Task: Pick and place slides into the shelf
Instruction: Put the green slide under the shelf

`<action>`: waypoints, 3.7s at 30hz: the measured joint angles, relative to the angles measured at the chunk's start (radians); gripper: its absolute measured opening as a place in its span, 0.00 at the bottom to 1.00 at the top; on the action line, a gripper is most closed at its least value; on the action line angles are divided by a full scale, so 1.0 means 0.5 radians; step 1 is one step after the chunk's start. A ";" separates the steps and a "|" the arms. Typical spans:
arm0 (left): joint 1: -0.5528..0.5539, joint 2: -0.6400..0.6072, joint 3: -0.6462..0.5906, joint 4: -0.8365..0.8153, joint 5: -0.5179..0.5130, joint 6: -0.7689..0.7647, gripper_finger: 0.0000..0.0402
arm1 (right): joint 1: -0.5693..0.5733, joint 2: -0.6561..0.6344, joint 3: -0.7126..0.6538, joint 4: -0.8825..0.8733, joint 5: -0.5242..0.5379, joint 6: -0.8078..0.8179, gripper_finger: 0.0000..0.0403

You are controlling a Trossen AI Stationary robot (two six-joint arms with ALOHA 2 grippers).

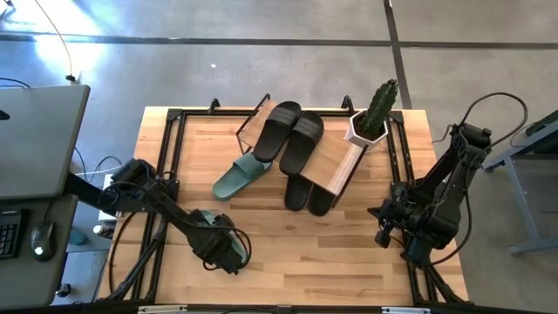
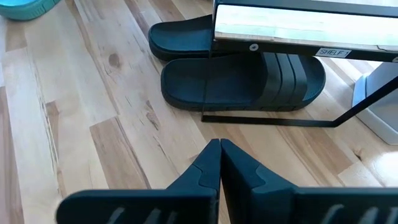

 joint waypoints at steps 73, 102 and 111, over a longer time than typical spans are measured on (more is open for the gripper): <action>0.169 0.147 1.536 -0.028 -0.806 2.277 0.00 | -0.003 -0.002 -0.001 0.001 0.075 0.023 0.00; 0.791 -0.281 -0.480 1.508 -0.798 3.023 0.00 | -0.356 0.012 -0.001 0.024 -0.040 0.144 0.00; 0.875 -0.140 -0.477 1.623 -1.025 3.366 0.00 | -0.354 0.027 -0.002 0.046 -0.077 0.142 0.00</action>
